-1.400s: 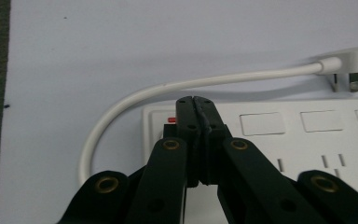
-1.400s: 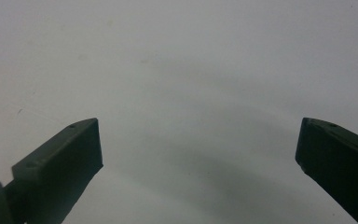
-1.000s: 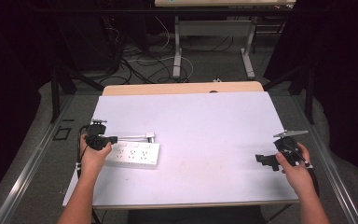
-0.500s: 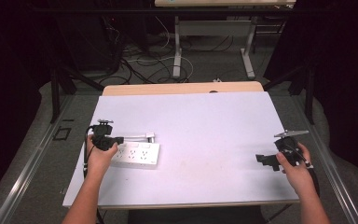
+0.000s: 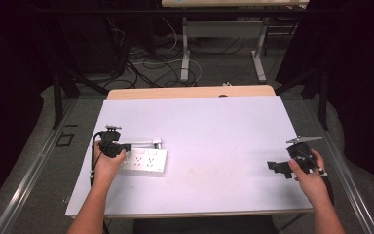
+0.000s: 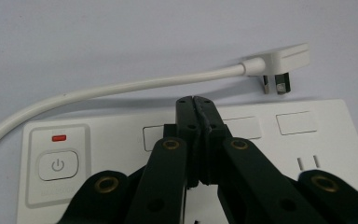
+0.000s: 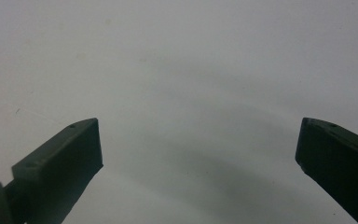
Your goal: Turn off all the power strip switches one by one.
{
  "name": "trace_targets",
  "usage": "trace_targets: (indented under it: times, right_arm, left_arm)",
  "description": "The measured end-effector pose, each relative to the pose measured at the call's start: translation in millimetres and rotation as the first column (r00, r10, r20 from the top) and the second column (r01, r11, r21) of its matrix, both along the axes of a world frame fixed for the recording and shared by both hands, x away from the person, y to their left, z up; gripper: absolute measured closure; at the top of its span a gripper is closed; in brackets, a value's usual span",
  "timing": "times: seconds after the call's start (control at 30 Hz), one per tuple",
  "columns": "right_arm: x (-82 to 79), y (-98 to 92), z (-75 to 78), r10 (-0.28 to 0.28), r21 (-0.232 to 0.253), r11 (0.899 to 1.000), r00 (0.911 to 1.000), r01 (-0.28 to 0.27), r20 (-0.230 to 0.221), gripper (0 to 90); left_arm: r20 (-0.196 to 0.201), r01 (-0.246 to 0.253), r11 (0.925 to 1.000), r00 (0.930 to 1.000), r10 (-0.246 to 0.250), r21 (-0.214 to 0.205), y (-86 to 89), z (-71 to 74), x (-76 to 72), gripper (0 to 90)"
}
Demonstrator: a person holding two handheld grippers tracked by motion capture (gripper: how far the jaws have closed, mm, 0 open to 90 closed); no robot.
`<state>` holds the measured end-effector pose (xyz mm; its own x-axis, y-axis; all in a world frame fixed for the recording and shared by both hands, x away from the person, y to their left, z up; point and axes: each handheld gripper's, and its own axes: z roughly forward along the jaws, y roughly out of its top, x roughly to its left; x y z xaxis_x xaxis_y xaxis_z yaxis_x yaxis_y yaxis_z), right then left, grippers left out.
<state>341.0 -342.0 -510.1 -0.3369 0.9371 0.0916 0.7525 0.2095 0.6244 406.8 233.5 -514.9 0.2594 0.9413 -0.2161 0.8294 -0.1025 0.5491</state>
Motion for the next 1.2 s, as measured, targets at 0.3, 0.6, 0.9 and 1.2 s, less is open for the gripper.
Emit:
trace_targets:
  times: [0.3,0.6,0.9,1.2]
  right_arm:
    - [-0.1,-0.6,0.0,0.002,0.0,1.0,1.0,-0.002,-0.004,0.0]
    - [0.9,-0.2,-1.1,0.01,-0.005,1.0,0.9999,-0.01,-0.005,0.0]
    - [0.8,-0.2,-1.1,0.004,-0.002,1.0,1.0,-0.004,-0.007,0.0]
    - [0.2,-0.4,-0.9,0.0,-0.001,1.0,1.0,0.0,-0.005,0.0]
  left_arm:
    - [0.009,-0.013,0.9998,0.9999,0.014,-0.013,0.1,-6.1,-0.9,90.0]
    - [0.018,-0.021,0.9997,0.9996,0.021,-0.011,-0.9,-6.7,-1.9,90.0]
    - [0.003,-0.013,0.9989,0.9999,0.013,-0.045,-4.9,-10.1,-3.2,90.0]
    - [0.018,-0.018,0.9997,0.9997,0.019,-0.016,-9.2,-9.6,-3.4,90.0]
